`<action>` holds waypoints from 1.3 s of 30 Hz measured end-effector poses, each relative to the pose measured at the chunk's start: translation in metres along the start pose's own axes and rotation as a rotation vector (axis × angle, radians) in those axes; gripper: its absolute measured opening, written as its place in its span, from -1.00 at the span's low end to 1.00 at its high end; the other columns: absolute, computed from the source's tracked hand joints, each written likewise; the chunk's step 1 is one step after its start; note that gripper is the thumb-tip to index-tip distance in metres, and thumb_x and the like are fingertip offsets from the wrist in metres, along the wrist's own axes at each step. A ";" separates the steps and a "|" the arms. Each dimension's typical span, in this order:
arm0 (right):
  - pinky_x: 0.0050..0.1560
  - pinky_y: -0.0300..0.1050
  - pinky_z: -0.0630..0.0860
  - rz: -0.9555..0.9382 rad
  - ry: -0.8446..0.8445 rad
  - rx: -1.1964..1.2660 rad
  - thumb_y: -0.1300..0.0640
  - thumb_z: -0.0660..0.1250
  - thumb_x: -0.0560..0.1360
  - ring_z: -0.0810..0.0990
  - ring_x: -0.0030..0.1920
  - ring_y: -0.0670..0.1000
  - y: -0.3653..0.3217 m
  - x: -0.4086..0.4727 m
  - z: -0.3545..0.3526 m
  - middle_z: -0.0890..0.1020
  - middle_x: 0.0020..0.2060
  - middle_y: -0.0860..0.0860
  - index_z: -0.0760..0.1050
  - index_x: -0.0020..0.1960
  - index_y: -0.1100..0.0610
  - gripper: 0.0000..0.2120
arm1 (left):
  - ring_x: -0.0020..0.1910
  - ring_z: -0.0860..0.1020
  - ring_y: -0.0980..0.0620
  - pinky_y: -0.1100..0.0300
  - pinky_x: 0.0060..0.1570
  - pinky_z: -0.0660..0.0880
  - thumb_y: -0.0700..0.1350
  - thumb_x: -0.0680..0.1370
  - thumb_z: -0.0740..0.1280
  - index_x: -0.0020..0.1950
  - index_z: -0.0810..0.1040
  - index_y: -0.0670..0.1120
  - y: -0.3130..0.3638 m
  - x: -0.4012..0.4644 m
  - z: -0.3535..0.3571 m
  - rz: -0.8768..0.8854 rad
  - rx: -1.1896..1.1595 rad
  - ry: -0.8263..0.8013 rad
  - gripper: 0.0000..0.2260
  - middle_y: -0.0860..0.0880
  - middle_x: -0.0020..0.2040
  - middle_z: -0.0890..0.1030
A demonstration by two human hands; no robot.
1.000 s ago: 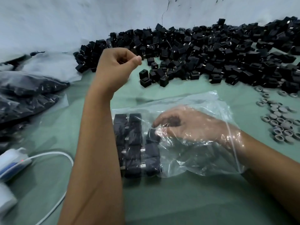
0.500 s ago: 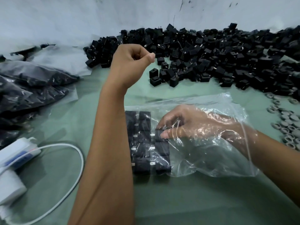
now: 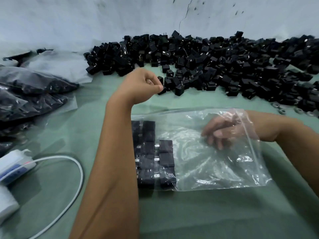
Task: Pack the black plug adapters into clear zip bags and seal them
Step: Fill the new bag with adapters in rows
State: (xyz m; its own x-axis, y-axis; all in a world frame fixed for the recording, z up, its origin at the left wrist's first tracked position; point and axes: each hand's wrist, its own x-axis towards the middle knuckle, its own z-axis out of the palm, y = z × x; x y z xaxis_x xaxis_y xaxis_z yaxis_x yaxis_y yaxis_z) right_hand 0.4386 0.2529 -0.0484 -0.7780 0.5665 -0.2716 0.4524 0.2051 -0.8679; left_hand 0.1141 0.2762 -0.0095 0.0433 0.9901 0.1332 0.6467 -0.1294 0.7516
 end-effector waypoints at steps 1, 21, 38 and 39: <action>-0.05 -0.07 0.67 0.044 0.037 0.024 -0.08 0.44 0.58 0.72 -0.01 0.18 0.002 -0.009 -0.009 0.71 0.07 0.18 0.66 0.21 0.08 -0.69 | -0.48 0.36 0.20 0.24 -0.29 0.35 -0.11 0.56 0.45 -0.15 0.69 -0.03 0.001 0.000 0.002 -0.004 0.002 -0.012 -0.91 0.17 -0.49 0.39; 0.39 0.25 0.36 0.058 0.603 -1.094 0.13 0.35 0.57 0.20 0.48 0.19 -0.057 0.140 -0.005 0.40 0.44 0.08 0.40 0.49 0.00 -0.50 | -0.23 0.56 0.00 0.19 -0.24 0.50 -0.07 0.61 0.41 0.01 0.64 -0.13 -0.015 0.004 -0.009 -0.355 0.039 -0.025 -0.87 -0.08 -0.12 0.68; 0.25 0.05 0.50 -0.025 0.829 -0.816 0.07 0.45 0.55 0.51 0.16 0.05 -0.067 0.117 -0.001 0.53 0.15 0.01 0.46 0.47 0.04 -0.50 | -0.09 0.61 -0.01 0.05 0.08 0.59 -0.06 0.57 0.45 -0.04 0.68 -0.03 0.006 -0.001 -0.001 -0.170 0.035 -0.054 -0.94 -0.04 -0.11 0.66; 0.22 0.01 0.51 -0.044 0.949 -0.675 0.07 0.47 0.54 0.51 0.08 0.00 -0.060 0.101 -0.003 0.54 0.12 0.00 0.47 0.47 0.05 -0.48 | -0.12 0.60 0.02 0.07 0.04 0.59 -0.07 0.56 0.46 -0.06 0.68 0.00 0.011 0.000 0.003 -0.131 0.034 -0.069 -0.97 0.01 -0.15 0.63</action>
State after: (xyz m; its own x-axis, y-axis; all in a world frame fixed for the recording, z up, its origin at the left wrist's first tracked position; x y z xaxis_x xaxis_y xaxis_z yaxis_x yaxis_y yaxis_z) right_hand 0.3340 0.3007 -0.0223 -0.2896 0.8594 0.4215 0.7955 0.4610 -0.3933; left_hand 0.1235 0.2748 -0.0034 0.0085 0.9999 -0.0098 0.6759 0.0015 0.7370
